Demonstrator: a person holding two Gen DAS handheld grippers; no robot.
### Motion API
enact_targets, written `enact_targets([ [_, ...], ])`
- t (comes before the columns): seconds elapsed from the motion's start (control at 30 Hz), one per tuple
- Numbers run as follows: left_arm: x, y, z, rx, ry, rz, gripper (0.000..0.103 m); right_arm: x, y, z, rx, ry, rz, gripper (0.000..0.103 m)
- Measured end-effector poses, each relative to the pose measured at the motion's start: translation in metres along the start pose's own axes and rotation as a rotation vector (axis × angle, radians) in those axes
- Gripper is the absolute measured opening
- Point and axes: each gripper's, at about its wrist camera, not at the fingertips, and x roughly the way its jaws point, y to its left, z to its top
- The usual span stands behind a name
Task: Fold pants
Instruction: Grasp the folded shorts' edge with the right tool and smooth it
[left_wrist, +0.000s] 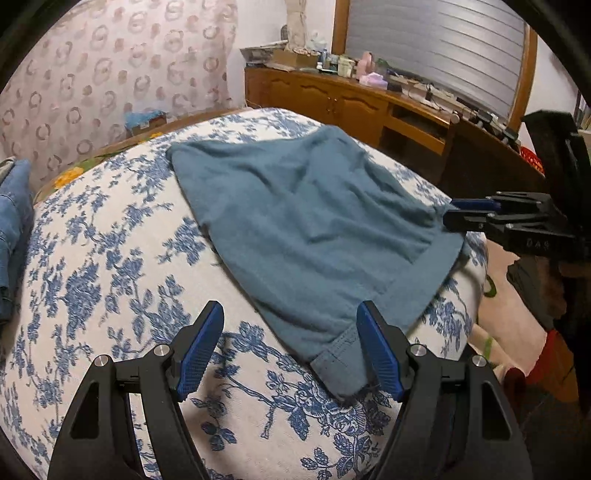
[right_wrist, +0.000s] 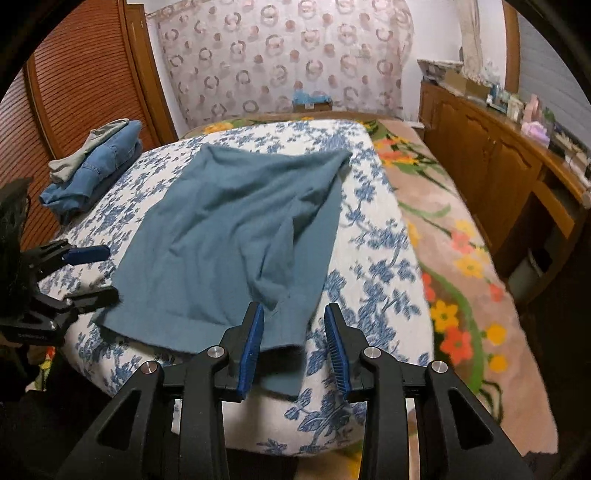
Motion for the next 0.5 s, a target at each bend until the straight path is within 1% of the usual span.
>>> enact_targets([
  [0.03,0.002,0.001,-0.001,-0.001,0.006,-0.001,0.075,-0.001,0.0,0.0,0.005,-0.004,0.012,0.017],
  [0.13,0.006,0.004,-0.003,-0.016,0.014,-0.004,0.075,-0.009,0.004,-0.002,-0.015,-0.017,0.039,0.011],
  [0.2,0.006,0.007,-0.005,-0.028,0.014,-0.011,0.076,-0.017,0.006,-0.004,-0.033,-0.021,0.035,0.01],
  [0.3,0.006,0.005,-0.007,-0.03,0.012,-0.013,0.076,-0.026,0.011,-0.008,-0.06,-0.007,-0.007,0.01],
  [0.43,0.005,0.005,-0.008,-0.028,0.011,-0.007,0.076,-0.022,0.015,-0.016,-0.068,0.042,-0.023,0.011],
  [0.47,0.005,0.005,-0.008,-0.029,0.011,-0.008,0.076,-0.019,0.014,-0.016,-0.065,0.049,-0.028,0.013],
  [0.5,0.005,0.006,-0.009,-0.03,0.011,-0.009,0.076,-0.017,0.013,-0.017,-0.058,0.054,-0.038,0.018],
])
